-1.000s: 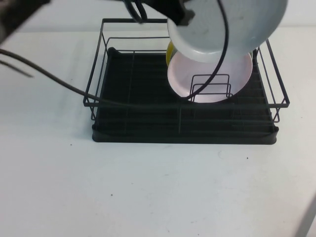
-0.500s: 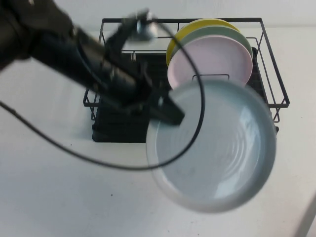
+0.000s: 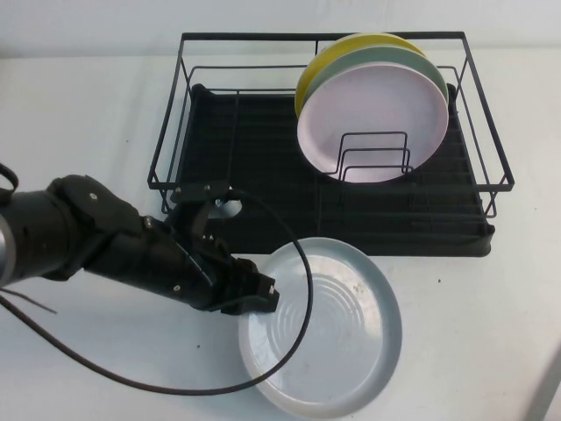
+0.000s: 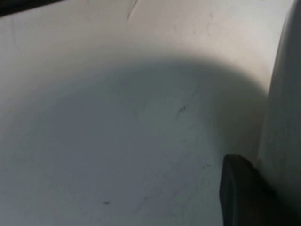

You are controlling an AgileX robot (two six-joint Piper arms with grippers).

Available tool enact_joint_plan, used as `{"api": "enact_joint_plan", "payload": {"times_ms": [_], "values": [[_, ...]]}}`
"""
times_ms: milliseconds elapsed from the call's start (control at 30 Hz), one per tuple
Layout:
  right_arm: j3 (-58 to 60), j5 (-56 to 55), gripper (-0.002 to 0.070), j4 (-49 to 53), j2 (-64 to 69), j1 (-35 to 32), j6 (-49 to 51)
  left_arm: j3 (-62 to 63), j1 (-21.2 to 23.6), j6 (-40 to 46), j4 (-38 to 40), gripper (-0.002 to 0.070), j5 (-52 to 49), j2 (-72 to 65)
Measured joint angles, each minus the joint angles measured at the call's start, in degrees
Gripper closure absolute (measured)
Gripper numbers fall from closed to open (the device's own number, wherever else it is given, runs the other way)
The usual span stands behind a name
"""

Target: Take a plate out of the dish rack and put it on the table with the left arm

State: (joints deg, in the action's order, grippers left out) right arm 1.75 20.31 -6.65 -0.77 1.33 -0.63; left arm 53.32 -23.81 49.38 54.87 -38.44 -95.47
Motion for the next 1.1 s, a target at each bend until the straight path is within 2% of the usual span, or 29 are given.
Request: {"api": "enact_joint_plan", "payload": {"times_ms": [100,300,400,500,567,633,733,800,900,1100], "values": [[0.0,0.0,0.0694,0.0,0.0,0.0,0.0,0.0,0.0,1.2,0.5,0.0538,2.1,-1.5],[0.0,0.0,0.0694,0.0,0.0,0.0,0.0,-0.4,0.1,2.8,-3.6,0.0249,8.3,-3.7],[0.0,0.0,0.0694,0.0,0.0,0.0,0.0,-0.4,0.6,2.7,-6.0,0.0198,9.8,-3.4],[0.0,0.0,0.0694,0.0,0.0,0.0,0.0,-0.4,1.7,1.1,-9.3,0.0189,9.9,-1.6],[0.0,0.0,0.0694,0.0,0.0,0.0,0.0,-0.4,2.2,-1.1,-12.1,0.0215,9.8,0.7],[0.0,0.0,0.0694,-0.1,0.0,0.0,0.0,-0.4,2.3,-3.4,-16.0,0.0291,9.3,3.9],[0.0,0.0,0.0694,-0.2,0.0,0.0,0.0,-0.4,2.3,-5.6,-21.3,0.0515,6.7,10.3],[0.0,0.0,0.0694,-0.4,0.0,0.0,0.0,-0.4,2.3,-6.1,-23.9,0.0608,4.0,15.7],[0.0,0.0,0.0694,-0.5,0.0,0.0,0.0,-1.6,2.3,-6.9,-25.2,0.0655,2.1,22.7],[0.0,0.0,0.0694,-0.7,0.0,0.0,0.0,-11.0,2.3,-7.8,-25.6,0.0674,6.5,37.1]]}}
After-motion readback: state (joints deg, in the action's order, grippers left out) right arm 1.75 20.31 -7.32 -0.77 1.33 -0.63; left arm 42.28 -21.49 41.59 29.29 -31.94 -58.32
